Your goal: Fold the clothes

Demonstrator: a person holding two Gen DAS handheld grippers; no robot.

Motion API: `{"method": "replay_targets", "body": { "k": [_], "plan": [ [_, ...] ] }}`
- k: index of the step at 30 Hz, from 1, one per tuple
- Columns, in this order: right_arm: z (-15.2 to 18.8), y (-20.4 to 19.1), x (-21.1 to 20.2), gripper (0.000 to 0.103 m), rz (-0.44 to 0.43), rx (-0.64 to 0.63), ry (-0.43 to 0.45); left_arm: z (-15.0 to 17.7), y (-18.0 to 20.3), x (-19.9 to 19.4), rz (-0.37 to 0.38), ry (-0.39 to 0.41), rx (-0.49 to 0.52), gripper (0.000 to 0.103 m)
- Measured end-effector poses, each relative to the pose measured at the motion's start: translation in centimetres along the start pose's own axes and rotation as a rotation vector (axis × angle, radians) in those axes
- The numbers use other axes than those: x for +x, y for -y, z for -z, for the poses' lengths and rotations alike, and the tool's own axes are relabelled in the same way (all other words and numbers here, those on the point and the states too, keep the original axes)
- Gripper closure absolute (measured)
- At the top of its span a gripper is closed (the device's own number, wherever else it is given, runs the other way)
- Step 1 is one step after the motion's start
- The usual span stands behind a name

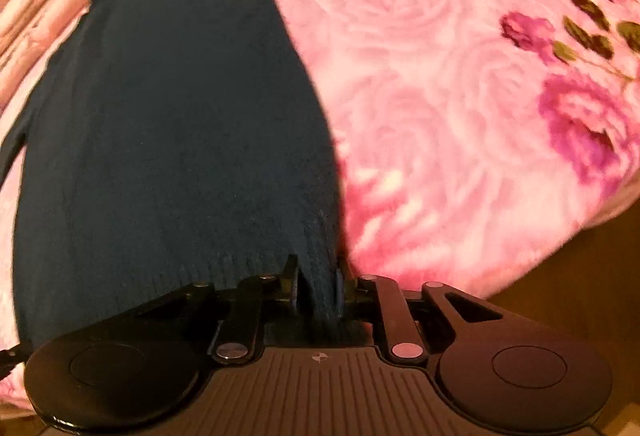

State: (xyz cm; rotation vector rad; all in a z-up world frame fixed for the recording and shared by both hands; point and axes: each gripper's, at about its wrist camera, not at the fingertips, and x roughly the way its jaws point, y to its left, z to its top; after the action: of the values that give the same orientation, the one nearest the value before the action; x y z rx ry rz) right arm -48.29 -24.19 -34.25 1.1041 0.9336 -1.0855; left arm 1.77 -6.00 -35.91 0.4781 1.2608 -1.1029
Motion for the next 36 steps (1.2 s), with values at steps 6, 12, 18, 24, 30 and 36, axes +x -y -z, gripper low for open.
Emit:
{"method": "replay_targets", "body": {
  "k": [6, 12, 18, 24, 30, 36],
  "plan": [
    [-0.9, -4.7, -3.5, 0.033, 0.115, -0.247, 0.165, -1.5, 3.2, -4.3, -0.151, 0.191, 0.023, 0.082],
    [-1.1, -7.7, -0.3, 0.034, -0.011, -0.325, 0.219, -0.8, 6.4, 1.1, -0.081, 0.112, 0.002, 0.073],
    [3.9, -6.3, 1.3, 0.034, 0.061, -0.425, 0.093, 5.0, 7.8, 0.6, -0.153, 0.020, 0.024, 0.072],
    [3.8, -5.3, -2.9, 0.033, 0.049, -0.380, -0.036, 6.6, 10.7, -5.3, -0.164, -0.097, -0.040, 0.074],
    [0.5, -6.3, -10.8, 0.026, -0.046, -0.315, 0.043, 3.5, 16.1, -13.8, -0.132, 0.058, 0.001, 0.067],
    [-3.0, -8.3, -18.0, 0.013, -0.145, -0.279, 0.157, 1.7, 19.8, -20.6, -0.174, 0.176, 0.008, 0.062]
  ]
}}
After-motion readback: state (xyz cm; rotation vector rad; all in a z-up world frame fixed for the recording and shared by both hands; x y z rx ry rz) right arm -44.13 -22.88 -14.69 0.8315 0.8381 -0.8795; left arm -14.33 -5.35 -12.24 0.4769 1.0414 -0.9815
